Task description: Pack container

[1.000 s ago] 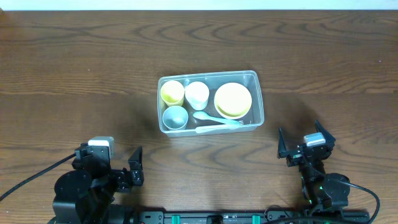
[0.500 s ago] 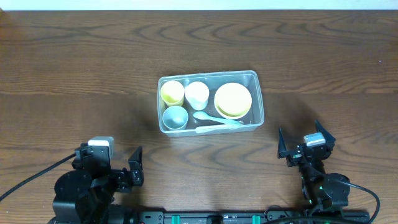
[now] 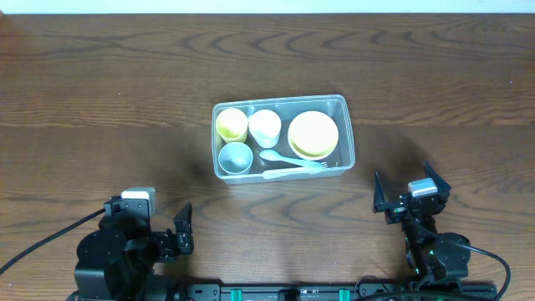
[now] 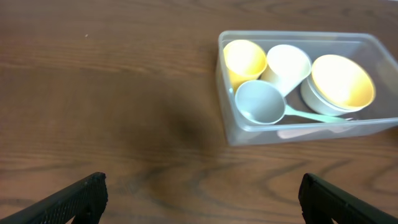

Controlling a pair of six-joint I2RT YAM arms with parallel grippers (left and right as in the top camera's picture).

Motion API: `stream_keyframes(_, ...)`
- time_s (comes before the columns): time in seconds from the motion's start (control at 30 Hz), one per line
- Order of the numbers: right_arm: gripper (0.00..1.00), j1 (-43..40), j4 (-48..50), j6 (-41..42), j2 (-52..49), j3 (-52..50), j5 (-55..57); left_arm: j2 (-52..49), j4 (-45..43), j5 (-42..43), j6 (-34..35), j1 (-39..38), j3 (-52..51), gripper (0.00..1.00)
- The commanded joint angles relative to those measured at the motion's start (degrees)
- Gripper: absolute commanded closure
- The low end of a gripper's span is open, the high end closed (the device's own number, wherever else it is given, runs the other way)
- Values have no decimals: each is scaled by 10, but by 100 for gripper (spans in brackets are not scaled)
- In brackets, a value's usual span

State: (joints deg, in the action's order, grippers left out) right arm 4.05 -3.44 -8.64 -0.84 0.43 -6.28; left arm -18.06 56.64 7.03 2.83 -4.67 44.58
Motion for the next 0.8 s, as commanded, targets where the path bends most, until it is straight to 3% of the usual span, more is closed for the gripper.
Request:
stream_keyframes(0.0, 1, 5, -2, -8, 5, -1, -4, 44, -7, -16, -20, 15, -51, 2)
stream_keyframes(0.23, 1, 5, -2, -8, 5, -1, -4, 164, -102, -17, -30, 21, -207, 2)
stream_keyframes(0.57, 1, 5, -2, -8, 5, -1, -4, 179, -481, -87, -33, 21, -388, 2)
stream_keyframes(0.77, 1, 5, -2, -8, 5, -1, -4, 180, -582, -112, -69, 21, -444, 2)
